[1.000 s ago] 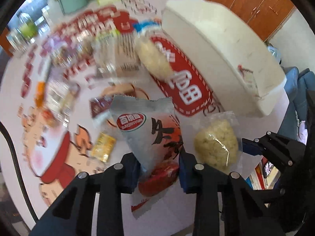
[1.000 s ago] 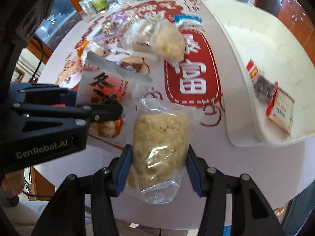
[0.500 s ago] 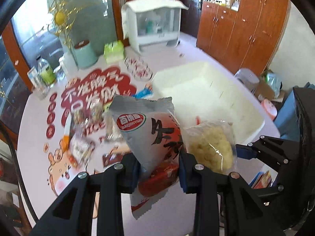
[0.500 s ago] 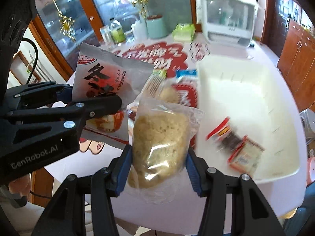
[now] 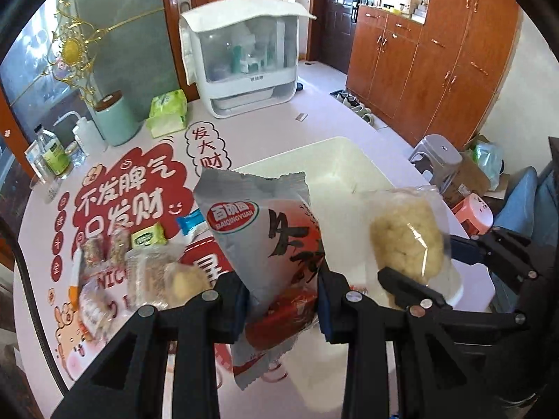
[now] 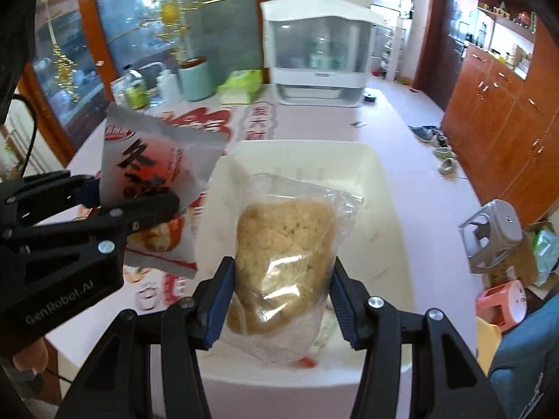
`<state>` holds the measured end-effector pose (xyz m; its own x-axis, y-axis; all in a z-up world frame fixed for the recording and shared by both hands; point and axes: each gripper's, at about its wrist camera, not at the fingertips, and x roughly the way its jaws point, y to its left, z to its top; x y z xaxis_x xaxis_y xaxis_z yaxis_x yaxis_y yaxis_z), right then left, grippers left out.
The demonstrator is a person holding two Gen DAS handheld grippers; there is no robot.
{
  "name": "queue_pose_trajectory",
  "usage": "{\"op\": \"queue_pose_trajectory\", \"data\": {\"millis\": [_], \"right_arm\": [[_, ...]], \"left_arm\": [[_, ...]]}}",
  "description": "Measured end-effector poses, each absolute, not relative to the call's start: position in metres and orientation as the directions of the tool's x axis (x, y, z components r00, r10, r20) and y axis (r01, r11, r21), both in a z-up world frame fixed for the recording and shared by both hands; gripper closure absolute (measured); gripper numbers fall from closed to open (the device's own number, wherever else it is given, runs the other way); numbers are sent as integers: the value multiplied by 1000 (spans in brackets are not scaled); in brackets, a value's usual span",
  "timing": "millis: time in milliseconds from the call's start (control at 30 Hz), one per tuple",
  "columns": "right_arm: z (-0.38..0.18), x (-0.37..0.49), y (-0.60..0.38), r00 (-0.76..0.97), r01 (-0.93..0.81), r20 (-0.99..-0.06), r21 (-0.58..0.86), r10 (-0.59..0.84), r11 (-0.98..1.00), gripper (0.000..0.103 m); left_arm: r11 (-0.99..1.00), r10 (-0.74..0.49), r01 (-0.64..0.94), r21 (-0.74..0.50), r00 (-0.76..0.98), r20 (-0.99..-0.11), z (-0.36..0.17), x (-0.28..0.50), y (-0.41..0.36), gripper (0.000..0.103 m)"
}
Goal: Organize snacks
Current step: 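Carry both bags over the white bin and open both tools to drop them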
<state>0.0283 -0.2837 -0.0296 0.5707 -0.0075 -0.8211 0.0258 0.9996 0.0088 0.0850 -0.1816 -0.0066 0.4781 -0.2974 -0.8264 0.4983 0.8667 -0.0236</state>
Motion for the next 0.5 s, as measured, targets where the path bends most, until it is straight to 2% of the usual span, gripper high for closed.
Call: {"op": "queue_pose_trajectory", "data": {"millis": [500], "right_arm": [[-79, 91, -328, 489, 35, -871, -40, -52, 999, 50]], "left_arm": [[909, -150, 412, 55, 449, -881, -74, 161, -238, 71]]}}
